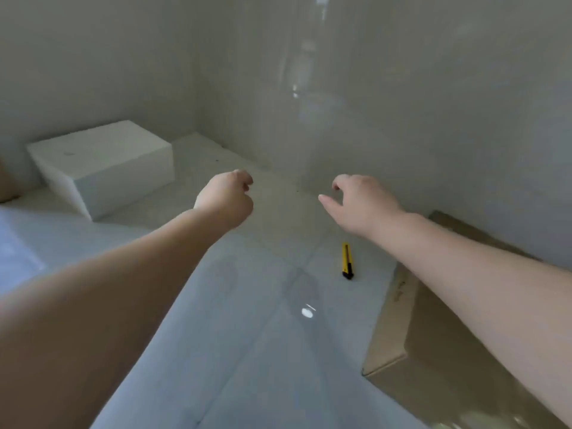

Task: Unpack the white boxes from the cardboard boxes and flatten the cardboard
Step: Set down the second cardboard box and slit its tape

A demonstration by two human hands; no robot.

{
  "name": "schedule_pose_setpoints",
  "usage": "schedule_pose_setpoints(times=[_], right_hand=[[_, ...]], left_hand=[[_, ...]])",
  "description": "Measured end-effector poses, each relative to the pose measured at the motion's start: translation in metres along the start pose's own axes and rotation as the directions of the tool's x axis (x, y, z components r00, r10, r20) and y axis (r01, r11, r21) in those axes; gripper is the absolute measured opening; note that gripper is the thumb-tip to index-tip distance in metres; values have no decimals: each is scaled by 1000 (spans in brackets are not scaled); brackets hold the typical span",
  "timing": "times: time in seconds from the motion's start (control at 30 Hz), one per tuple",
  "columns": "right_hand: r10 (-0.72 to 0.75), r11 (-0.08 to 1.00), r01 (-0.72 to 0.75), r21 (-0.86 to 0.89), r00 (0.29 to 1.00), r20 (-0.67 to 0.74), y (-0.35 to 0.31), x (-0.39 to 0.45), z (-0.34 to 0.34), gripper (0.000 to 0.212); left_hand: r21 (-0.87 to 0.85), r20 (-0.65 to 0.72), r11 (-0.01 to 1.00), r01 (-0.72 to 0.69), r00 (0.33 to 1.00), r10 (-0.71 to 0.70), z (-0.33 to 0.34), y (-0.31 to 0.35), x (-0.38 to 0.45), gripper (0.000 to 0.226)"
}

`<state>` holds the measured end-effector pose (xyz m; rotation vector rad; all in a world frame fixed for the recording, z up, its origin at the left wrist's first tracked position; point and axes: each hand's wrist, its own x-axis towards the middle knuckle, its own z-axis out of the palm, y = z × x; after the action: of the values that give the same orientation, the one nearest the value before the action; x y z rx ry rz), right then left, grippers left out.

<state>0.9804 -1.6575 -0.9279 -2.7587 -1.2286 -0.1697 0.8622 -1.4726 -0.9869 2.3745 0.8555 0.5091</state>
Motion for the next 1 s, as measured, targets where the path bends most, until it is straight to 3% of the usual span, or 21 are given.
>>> schedule_pose_setpoints(times=[0.23,0.4,0.6,0.7,0.77,0.83,0.93,1.0], right_hand=[[336,930,-341,-134,940,-61,210,-45,-22,47],[432,889,-436,-139,900,-59,305,-71,0,46],[430,893,-433,-125,902,-49,372,-85,23,45],[480,871,-480,-103,877,-30,407,-101,38,45],[552,830,-544,-125,832,46,435,-116,60,52],[656,755,-633,-170,734,176,462,-137,88,67],[771,630,-743,-227,563,297,488,-160,121,91],[789,599,-775,-201,527,317,500,-156,125,93]], left_hand=[[-81,184,963,-255,946,266,116,158,-27,47],[-37,283,955,-296,913,294,169,203,-50,43],[-1,361,951,-309,887,289,218,243,-64,40],[40,464,948,-315,846,262,245,246,-76,41],[68,560,951,-303,800,215,262,242,-88,50],[148,635,921,-360,749,191,279,241,-101,65],[243,668,801,-547,693,271,301,246,-120,83],[226,672,752,-619,658,340,315,256,-131,89]])
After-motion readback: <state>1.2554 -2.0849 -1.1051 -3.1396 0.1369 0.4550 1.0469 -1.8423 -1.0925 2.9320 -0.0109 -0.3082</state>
